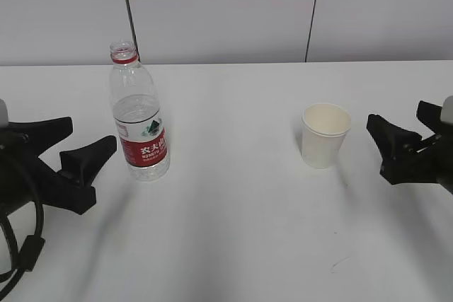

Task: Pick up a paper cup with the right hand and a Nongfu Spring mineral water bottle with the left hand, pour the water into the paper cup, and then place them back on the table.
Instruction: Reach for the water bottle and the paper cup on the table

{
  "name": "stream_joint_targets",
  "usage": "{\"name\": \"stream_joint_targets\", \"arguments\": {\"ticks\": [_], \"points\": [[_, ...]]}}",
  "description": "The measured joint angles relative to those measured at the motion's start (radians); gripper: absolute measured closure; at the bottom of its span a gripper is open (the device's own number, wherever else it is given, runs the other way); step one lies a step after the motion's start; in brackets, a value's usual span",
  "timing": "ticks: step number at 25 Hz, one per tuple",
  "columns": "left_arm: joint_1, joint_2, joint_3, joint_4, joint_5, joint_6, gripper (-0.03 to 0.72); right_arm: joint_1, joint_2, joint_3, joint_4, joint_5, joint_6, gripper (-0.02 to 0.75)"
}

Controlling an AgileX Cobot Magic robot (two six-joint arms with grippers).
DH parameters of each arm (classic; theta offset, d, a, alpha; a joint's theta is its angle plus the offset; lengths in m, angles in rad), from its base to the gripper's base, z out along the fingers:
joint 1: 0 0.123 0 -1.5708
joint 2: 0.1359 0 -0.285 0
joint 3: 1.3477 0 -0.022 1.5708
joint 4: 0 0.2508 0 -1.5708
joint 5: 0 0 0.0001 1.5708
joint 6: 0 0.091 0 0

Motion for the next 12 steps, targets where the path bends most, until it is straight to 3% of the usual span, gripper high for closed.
{"name": "stream_joint_targets", "arguments": {"ticks": [6,12], "points": [[0.000,0.143,-0.038,0.000,-0.065,-0.001,0.088,0.000,0.087,0.000,-0.023,-0.055,0.000,0.156],[0.000,0.282,-0.154,0.002,-0.076,-0.001,0.071,0.000,0.129,0.016,-0.054,-0.062,0.000,0.156]]}}
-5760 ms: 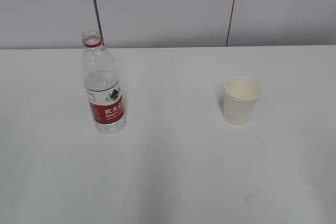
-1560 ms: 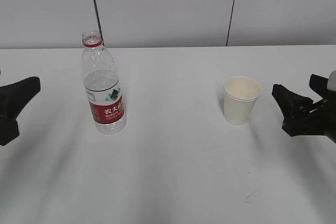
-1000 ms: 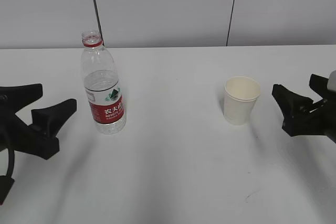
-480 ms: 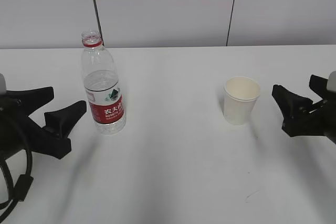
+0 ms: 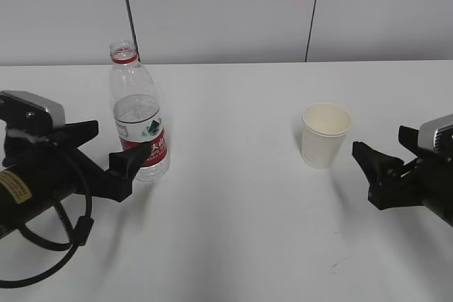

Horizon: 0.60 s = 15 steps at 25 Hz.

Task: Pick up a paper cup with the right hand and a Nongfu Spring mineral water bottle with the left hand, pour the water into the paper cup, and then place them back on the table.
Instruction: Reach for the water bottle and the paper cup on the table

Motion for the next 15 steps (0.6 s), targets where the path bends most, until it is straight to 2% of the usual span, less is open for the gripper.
{"name": "stream_joint_targets", "arguments": {"ticks": [11,15], "points": [[0.000,0.218,-0.260,0.005,0.009,0.000,0.090,0.000,0.028,0.020,-0.002,-0.004,0.001,0.156],[0.000,0.266,-0.306,0.005,0.010,-0.002,0.111,0.000,0.086,0.020,-0.013,-0.004,0.001,0.156]]}}
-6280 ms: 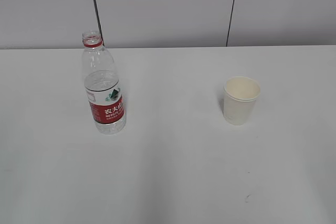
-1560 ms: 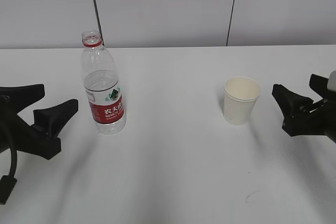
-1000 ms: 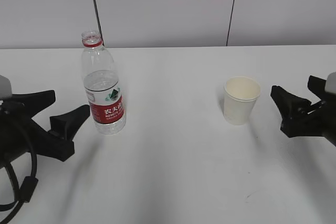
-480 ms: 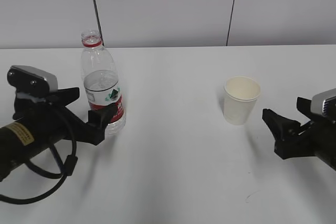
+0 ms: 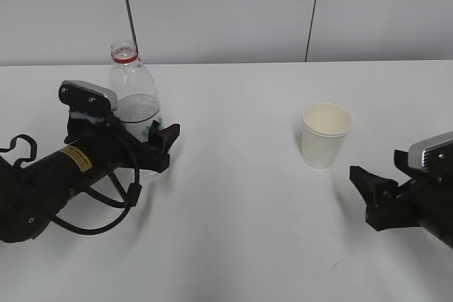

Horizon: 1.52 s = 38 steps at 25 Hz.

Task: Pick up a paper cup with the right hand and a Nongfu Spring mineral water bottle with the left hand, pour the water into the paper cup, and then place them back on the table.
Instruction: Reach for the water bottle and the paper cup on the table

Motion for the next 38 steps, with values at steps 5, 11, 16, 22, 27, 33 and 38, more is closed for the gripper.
{"name": "stream_joint_targets", "arguments": {"ticks": [5,11,16,22,27,33,38], "points": [[0.000,0.002,0.000,0.000,0.001,-0.001,0.113,0.000,0.038,0.000,-0.073,0.000,0.000,0.156],[0.000,0.002,0.000,0.000,0.000,-0.001,0.113,0.000,0.052,-0.047,-0.180,-0.002,0.000,0.156],[0.000,0.002,0.000,0.000,0.000,-0.001,0.118,0.000,0.088,-0.087,-0.152,-0.004,0.088,0.154],[0.000,0.002,0.000,0.000,-0.001,-0.001,0.124,-0.002,0.126,-0.136,-0.112,-0.004,0.131,0.141],[0.000,0.002,0.000,0.000,-0.001,-0.001,0.128,-0.002,0.178,-0.189,-0.110,-0.004,0.133,0.140],[0.000,0.002,0.000,0.000,-0.002,-0.001,0.134,-0.002,0.259,-0.265,-0.096,-0.004,0.135,0.140],[0.000,0.002,0.000,0.000,-0.002,-0.001,0.134,-0.002,0.307,-0.321,-0.079,-0.004,0.135,0.140]]}}
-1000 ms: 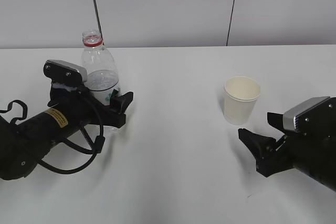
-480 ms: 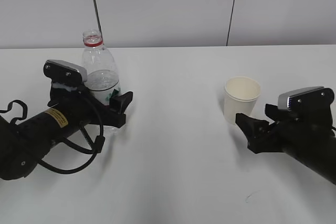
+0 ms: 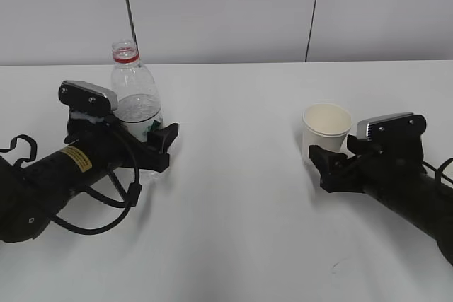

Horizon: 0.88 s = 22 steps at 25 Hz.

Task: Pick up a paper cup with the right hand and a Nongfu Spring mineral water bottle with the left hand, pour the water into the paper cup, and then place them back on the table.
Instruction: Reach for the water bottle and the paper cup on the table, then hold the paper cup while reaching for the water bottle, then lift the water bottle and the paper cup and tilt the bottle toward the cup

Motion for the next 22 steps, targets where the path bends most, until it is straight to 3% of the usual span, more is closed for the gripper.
{"name": "stream_joint_targets", "arguments": {"ticks": [22], "points": [[0.000,0.000,0.000,0.000,0.000,0.000,0.145,0.000,0.127,-0.169,0.004,-0.002,0.022,0.158]]}}
